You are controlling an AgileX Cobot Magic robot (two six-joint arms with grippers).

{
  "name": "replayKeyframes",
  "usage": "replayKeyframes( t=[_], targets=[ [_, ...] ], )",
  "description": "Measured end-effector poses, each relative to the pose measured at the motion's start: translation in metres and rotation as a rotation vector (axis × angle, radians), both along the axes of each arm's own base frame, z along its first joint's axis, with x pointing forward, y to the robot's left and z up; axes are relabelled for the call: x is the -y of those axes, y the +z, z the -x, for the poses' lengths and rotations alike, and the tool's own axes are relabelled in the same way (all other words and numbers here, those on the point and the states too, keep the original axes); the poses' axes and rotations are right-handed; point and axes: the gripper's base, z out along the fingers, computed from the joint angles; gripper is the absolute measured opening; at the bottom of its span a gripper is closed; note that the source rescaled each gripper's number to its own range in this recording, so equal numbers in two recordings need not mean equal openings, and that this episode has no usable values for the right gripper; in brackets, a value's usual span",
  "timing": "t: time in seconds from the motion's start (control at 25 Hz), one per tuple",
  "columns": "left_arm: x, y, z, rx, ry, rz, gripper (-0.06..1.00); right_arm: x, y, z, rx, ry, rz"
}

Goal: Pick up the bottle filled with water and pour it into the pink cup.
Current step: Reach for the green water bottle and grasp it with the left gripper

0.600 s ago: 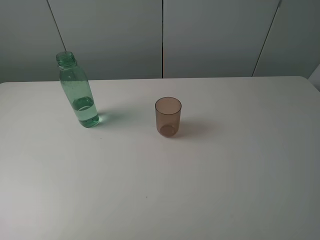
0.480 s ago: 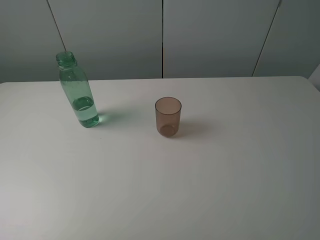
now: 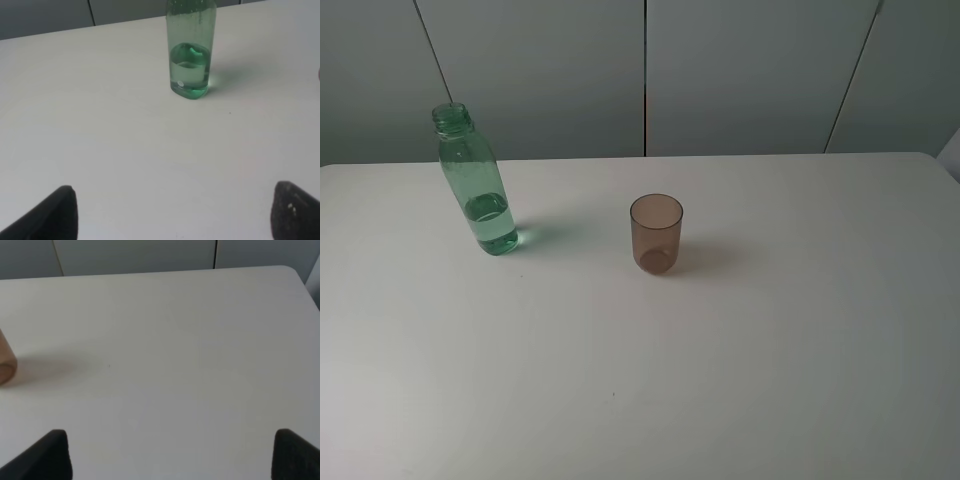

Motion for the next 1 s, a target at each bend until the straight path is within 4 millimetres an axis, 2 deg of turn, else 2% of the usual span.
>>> replayKeyframes(
  t=[0.16,0.28,0.4,0.52,0.68,0.8,1.0],
  targets=[
    [0.001,0.005,0.002,0.016,-0.011,0.016,0.96,0.0,0.0,0.0,0.0,0.0,0.0],
    [0.002,0.026,0.002,0.028,-0.017,0.025,0.96,0.0,0.0,0.0,0.0,0.0,0.0],
    [0.008,0.049,-0.015,-0.042,-0.046,0.064,0.96,0.0,0.0,0.0,0.0,-0.001,-0.002],
    [0.014,0.063,-0.049,-0.154,-0.063,0.099,0.96,0.0,0.0,0.0,0.0,-0.001,-0.002],
    [0.021,0.068,-0.1,-0.252,-0.071,0.14,0.96,0.0,0.0,0.0,0.0,-0.001,-0.002],
    [0.027,0.058,-0.138,-0.315,-0.096,0.152,0.96,0.0,0.0,0.0,0.0,-0.001,-0.002],
    [0.034,0.042,-0.179,-0.287,-0.129,0.107,0.96,0.0,0.0,0.0,0.0,-0.001,-0.002]
  ],
)
